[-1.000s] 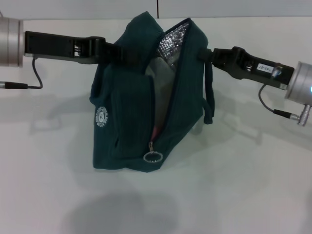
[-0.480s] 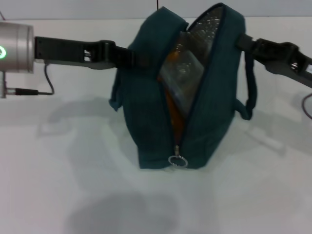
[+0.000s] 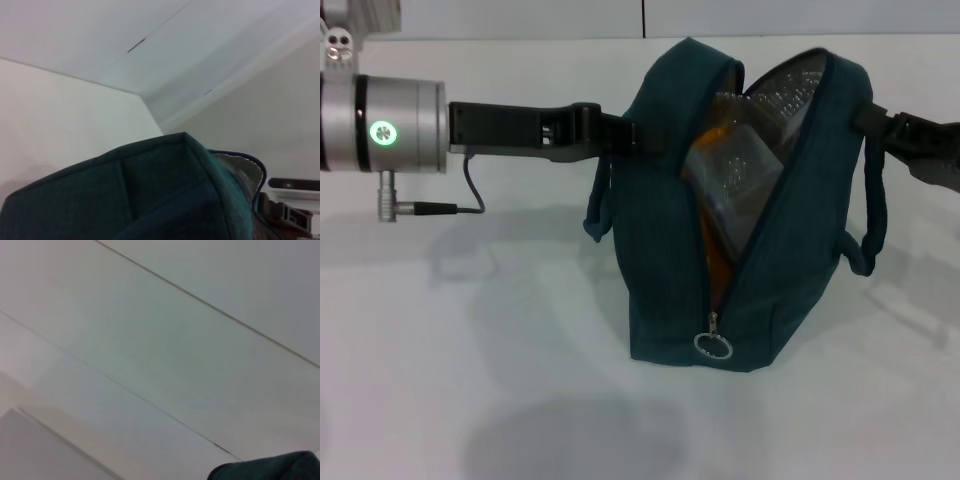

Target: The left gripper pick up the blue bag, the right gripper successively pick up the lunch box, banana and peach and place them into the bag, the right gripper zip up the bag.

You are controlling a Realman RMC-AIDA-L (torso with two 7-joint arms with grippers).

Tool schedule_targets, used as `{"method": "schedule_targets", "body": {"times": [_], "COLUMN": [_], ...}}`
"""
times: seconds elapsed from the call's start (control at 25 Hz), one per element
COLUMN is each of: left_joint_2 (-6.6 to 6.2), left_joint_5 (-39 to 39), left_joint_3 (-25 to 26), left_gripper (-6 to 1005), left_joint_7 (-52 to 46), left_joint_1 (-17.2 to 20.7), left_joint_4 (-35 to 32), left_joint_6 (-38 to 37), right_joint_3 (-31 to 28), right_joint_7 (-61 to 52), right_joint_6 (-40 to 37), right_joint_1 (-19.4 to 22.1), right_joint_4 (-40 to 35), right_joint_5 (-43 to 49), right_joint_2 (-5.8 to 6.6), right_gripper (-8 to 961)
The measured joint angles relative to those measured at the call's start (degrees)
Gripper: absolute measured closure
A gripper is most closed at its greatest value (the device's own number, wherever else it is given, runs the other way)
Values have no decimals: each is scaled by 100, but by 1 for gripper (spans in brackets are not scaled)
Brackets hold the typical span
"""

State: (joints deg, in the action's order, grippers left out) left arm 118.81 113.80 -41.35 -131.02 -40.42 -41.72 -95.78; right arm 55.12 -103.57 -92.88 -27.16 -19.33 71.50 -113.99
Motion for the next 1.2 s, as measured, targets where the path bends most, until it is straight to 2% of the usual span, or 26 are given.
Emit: {"method": "schedule_targets", "body": {"times": [0.28, 0.48, 0.64, 0.8, 0.92, 1.08, 1.16, 1.2], "left_joint_2": [27, 32, 45, 46, 46, 46, 46, 46], "left_joint_5": [85, 46, 41, -42, -210, -261, -312, -357], "left_joint_3": [-54, -22, -27, -20, -20, -21, -22, -22], "left_gripper": [962, 962, 962, 962, 962, 962, 962, 962], "left_joint_7": [9, 12, 14, 15, 18, 23, 25, 24], "left_joint_1": [40, 59, 62, 92, 139, 169, 188, 193], "left_joint_4": [24, 33, 116, 136, 166, 190, 218, 259], "left_joint_6": [81, 103, 182, 234, 307, 334, 334, 334], "right_joint_3": [1, -85, -102, -40, -14, -12, -5, 3], "right_joint_7": [0, 299, 497, 955, 1696, 2865, 3477, 3725], "right_joint_6": [137, -139, -456, -862, -1270, -1530, -1625, -1633], "right_joint_1": [94, 266, 343, 449, 584, 832, 955, 1002], "right_joint_4": [-17, -105, -137, -139, -147, -155, -152, -120], "right_joint_5": [0, -88, -75, -11, 250, 701, 974, 1078], "right_joint_2": [11, 14, 64, 111, 121, 45, -16, -39], "right_gripper": [909, 900, 893, 739, 622, 464, 230, 205]}}
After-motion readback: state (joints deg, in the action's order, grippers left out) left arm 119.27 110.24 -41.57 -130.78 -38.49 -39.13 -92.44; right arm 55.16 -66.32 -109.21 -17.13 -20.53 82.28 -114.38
